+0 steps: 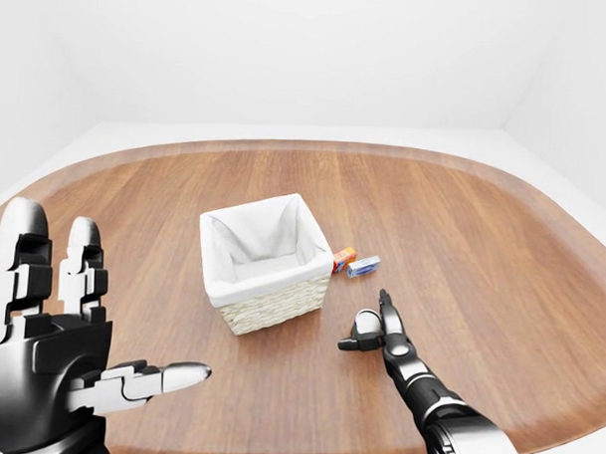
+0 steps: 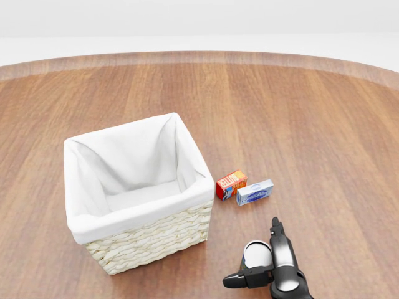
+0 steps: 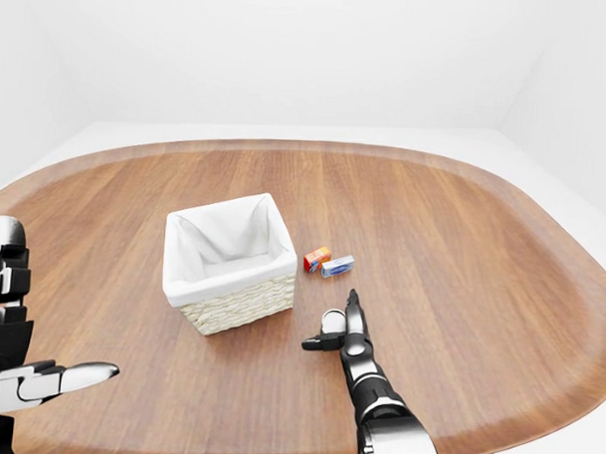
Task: Pick up the alphabet soup and put it in the basket.
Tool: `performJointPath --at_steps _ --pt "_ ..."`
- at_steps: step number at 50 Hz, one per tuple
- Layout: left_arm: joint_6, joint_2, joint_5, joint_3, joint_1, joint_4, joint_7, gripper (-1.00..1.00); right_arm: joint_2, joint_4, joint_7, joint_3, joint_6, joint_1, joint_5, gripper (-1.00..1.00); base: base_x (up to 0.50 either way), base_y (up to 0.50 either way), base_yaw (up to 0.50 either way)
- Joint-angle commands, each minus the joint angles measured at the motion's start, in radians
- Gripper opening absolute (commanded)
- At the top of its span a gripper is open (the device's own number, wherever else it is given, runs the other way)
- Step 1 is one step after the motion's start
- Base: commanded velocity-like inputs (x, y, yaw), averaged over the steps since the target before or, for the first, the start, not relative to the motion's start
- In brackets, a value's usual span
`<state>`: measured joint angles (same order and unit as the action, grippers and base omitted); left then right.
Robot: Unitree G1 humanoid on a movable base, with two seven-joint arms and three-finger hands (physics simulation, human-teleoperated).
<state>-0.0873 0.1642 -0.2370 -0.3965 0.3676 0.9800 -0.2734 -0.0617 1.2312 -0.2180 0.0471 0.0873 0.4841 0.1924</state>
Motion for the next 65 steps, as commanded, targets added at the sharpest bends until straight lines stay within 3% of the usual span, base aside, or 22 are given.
performJointPath --at_steps 1,19,20,21,22,51,65 --pt "0.0 0.006 -0.006 -0.006 0.006 0.01 -0.008 1.0 -0.005 0.09 -0.016 0.031 0.0 0.0 0.002 1.0 0.01 0.0 0.0" --pt "0.0 0.02 -0.008 -0.009 0.018 0.03 -0.021 1.0 0.007 0.1 -0.029 0.025 0.0 -0.011 0.033 1.0 0.0 0.0 0.0" --pt "0.0 0.021 -0.011 -0.012 0.02 0.033 -0.022 1.0 0.008 0.102 -0.031 0.025 0.0 -0.011 0.036 0.12 0.0 0.0 0.0" --pt "0.0 0.022 -0.011 -0.012 0.02 0.034 -0.023 1.0 0.008 0.103 -0.031 0.024 0.0 -0.012 0.039 -0.59 0.0 0.0 0.0" --pt "0.0 0.022 -0.015 -0.015 0.02 0.037 -0.023 1.0 0.009 0.104 -0.031 0.022 0.0 -0.013 0.045 -1.0 0.0 0.0 0.0" --pt "0.0 0.023 -0.016 -0.016 0.012 0.039 -0.026 1.0 0.006 0.098 -0.024 0.03 0.0 -0.01 0.039 -1.0 0.0 0.0 0.0" --pt "0.0 0.019 -0.008 -0.001 0.013 0.037 -0.022 1.0 -0.03 0.026 0.023 0.042 0.0 0.019 -0.062 -1.0 0.0 0.0 0.0"
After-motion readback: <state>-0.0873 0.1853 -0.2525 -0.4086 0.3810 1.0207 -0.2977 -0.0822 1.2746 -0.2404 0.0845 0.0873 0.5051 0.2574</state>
